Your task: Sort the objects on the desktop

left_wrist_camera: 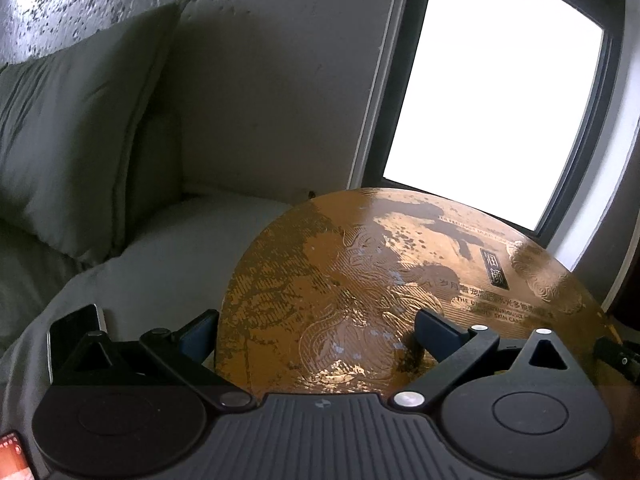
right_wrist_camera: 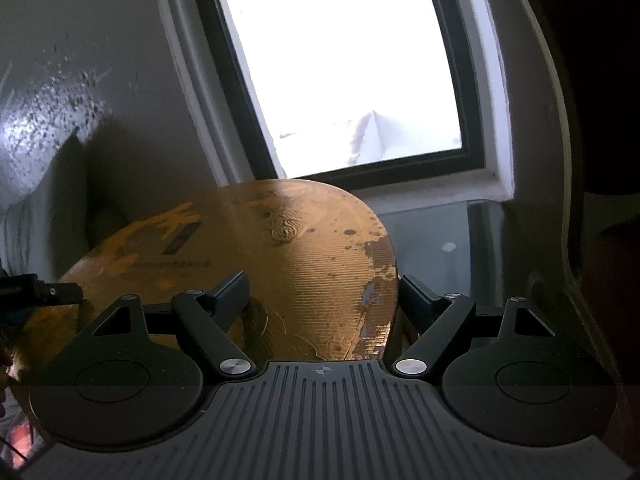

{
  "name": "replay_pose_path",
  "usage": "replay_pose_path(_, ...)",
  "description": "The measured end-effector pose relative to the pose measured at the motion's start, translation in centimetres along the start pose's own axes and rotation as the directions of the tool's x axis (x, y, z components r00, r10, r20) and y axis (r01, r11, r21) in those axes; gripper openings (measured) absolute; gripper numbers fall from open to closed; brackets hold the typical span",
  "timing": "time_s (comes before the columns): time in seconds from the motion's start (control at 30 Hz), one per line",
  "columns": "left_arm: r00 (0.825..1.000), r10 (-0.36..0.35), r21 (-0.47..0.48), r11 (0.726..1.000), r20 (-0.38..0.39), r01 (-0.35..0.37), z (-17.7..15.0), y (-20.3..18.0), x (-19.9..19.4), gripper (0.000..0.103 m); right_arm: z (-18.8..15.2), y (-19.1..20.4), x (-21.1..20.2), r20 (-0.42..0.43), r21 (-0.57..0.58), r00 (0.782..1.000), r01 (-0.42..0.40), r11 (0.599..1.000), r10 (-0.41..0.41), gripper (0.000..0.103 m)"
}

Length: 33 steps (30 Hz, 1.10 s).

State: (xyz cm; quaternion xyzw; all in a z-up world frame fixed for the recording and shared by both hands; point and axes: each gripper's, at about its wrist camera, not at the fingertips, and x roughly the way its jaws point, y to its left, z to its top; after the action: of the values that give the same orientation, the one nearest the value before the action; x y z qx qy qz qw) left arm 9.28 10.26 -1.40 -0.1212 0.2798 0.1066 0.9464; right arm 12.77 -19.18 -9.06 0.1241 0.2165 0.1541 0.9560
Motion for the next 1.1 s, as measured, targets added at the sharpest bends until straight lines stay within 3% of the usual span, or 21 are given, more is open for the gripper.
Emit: replay_pose_path(1.1, 0.999, 0.003, -0.020, 1.000, -0.033, -0.004, -0.3, 0.1, 1.9, 0.101, 0.4, -0.2, 1.0, -0.052, -0.009, 0.998, 0.031, 0.999, -0.031, 0.083)
